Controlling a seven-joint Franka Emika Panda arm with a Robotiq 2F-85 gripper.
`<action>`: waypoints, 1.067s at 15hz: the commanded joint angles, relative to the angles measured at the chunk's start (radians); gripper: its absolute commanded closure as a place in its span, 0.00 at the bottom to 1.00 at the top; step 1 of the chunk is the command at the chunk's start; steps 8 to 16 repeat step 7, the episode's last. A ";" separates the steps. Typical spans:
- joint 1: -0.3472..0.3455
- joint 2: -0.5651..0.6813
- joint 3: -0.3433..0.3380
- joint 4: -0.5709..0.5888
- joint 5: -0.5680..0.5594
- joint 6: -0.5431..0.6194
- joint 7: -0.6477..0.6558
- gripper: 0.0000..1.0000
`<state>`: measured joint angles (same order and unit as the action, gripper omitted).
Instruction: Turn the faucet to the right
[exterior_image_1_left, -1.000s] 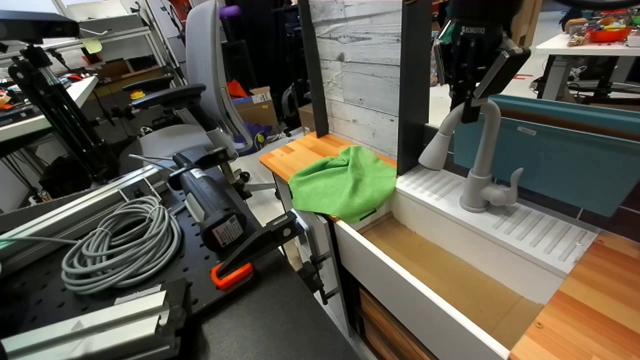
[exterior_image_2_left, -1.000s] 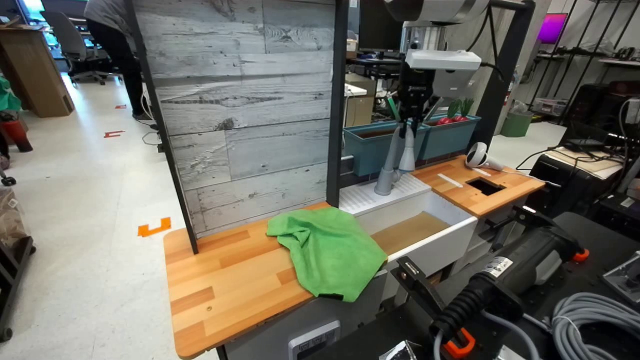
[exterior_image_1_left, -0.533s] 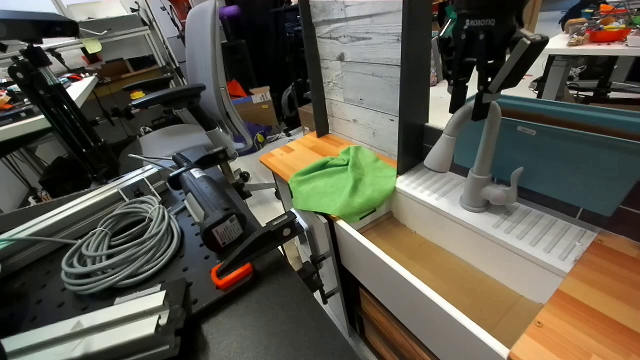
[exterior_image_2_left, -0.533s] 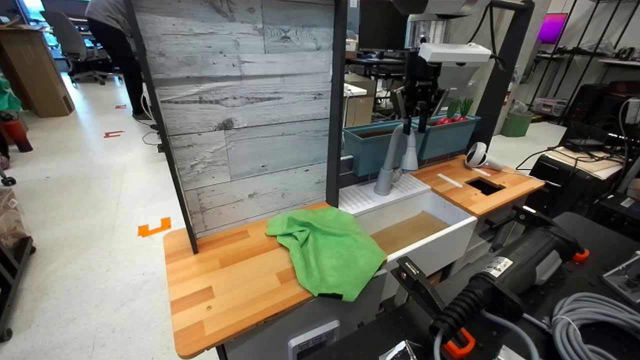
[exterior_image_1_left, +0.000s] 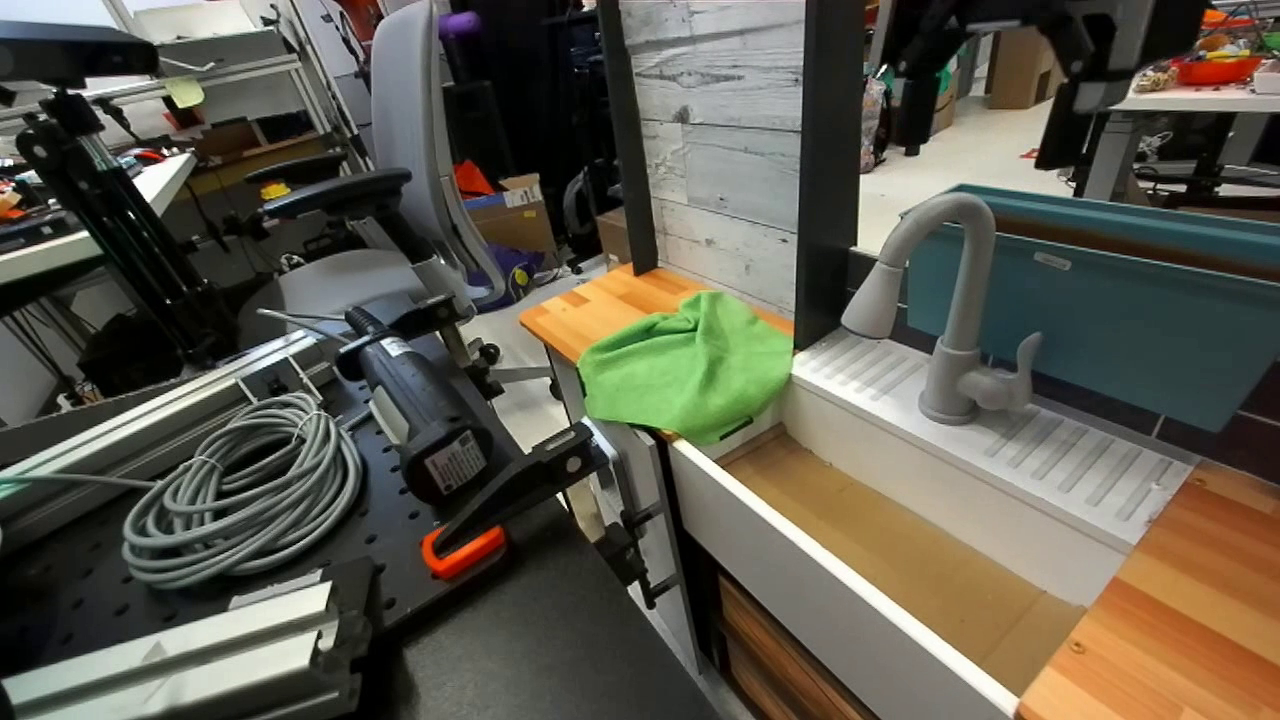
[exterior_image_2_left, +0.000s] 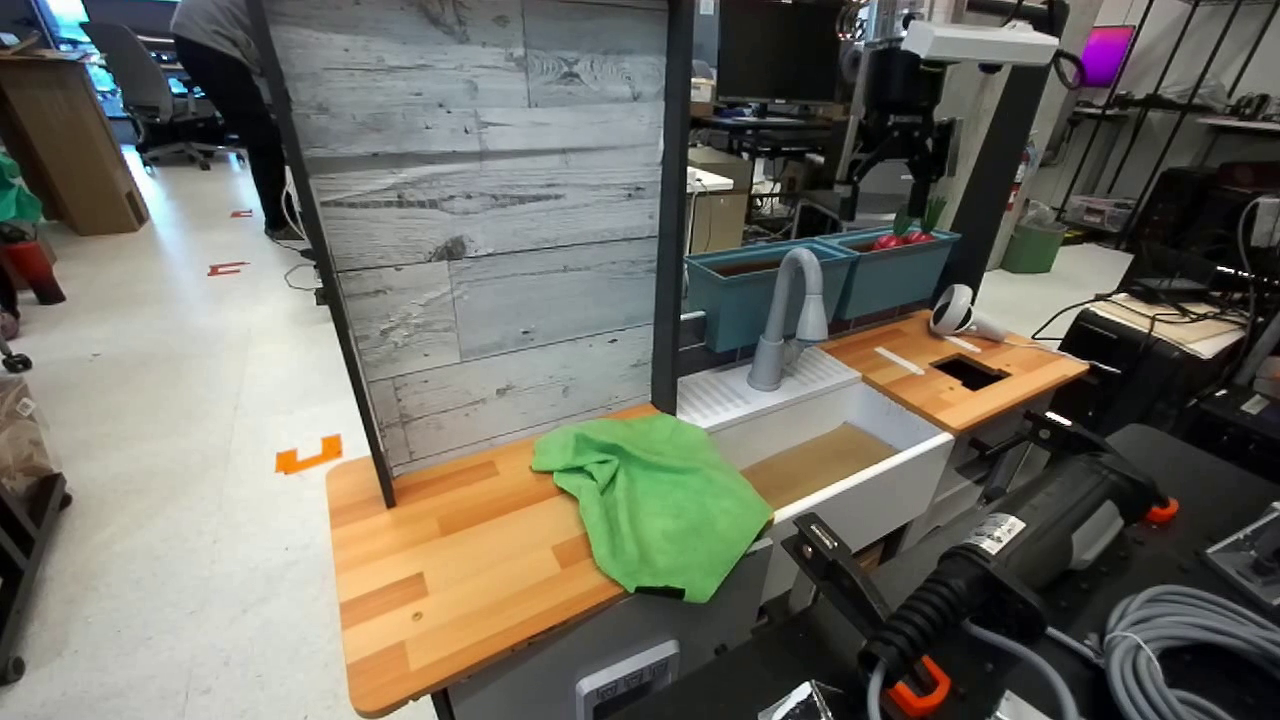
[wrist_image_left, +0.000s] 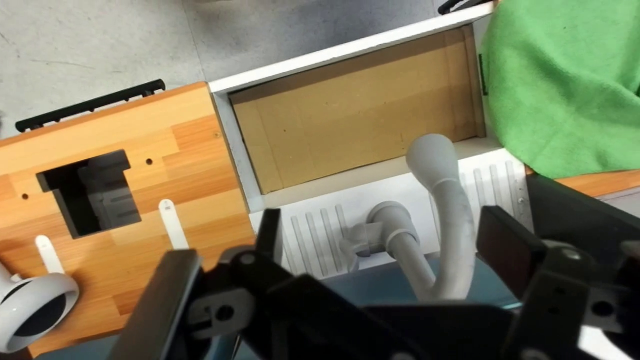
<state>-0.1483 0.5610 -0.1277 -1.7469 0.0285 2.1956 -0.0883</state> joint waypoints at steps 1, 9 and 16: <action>0.006 -0.146 0.056 -0.213 0.031 0.103 -0.014 0.00; 0.029 -0.186 0.105 -0.319 0.065 0.162 -0.005 0.00; 0.029 -0.186 0.105 -0.319 0.065 0.162 -0.005 0.00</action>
